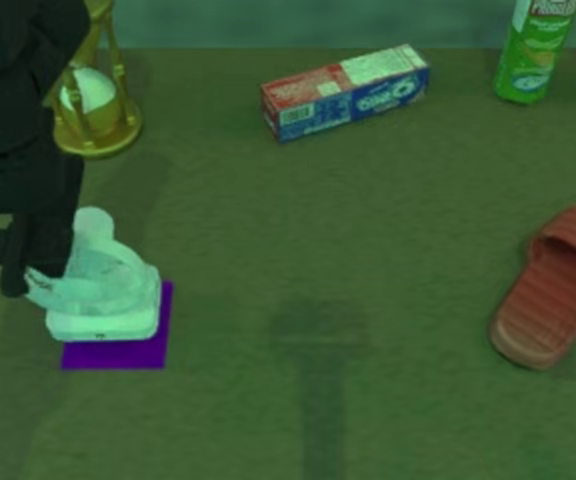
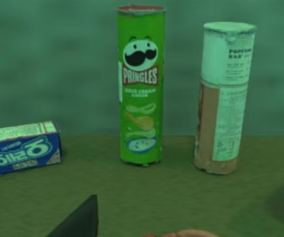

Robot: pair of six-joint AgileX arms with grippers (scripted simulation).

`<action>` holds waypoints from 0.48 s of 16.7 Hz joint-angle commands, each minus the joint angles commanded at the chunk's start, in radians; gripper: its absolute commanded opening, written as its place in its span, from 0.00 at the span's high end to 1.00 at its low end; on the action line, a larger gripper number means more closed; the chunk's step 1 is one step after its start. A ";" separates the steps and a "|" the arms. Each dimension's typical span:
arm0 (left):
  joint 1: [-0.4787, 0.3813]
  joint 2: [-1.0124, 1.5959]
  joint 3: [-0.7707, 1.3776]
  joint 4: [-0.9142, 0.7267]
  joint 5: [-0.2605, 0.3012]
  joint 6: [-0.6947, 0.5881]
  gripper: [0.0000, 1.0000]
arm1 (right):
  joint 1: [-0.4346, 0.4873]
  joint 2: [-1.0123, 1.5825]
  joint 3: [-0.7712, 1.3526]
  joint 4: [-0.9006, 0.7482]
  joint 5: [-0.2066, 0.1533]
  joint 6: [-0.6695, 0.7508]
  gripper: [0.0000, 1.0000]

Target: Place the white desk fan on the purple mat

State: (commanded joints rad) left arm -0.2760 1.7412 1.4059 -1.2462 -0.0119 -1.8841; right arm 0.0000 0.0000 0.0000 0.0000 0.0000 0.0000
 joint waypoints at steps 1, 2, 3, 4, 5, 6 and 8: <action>0.000 0.000 0.000 0.000 0.000 0.000 0.62 | 0.000 0.000 0.000 0.000 0.000 0.000 0.00; 0.000 0.000 0.000 0.000 0.000 0.000 0.55 | 0.000 0.000 0.000 0.000 0.000 0.000 0.00; 0.000 0.000 0.000 0.000 0.000 0.000 0.47 | 0.000 0.000 0.000 0.000 0.000 0.000 0.00; 0.000 0.000 0.000 0.000 0.000 0.000 0.40 | 0.000 0.000 0.000 0.000 0.000 0.000 0.00; 0.000 0.000 0.000 0.000 0.000 0.000 0.32 | 0.000 0.000 0.000 0.000 0.000 0.000 0.00; 0.000 0.000 0.000 0.000 0.000 0.000 0.25 | 0.000 0.000 0.000 0.000 0.000 0.000 0.00; 0.000 0.000 0.000 0.000 0.000 0.000 0.10 | 0.000 0.000 0.000 0.000 0.000 0.000 0.00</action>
State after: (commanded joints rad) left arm -0.2760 1.7412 1.4059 -1.2462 -0.0119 -1.8841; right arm 0.0000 0.0000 0.0000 0.0000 0.0000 0.0000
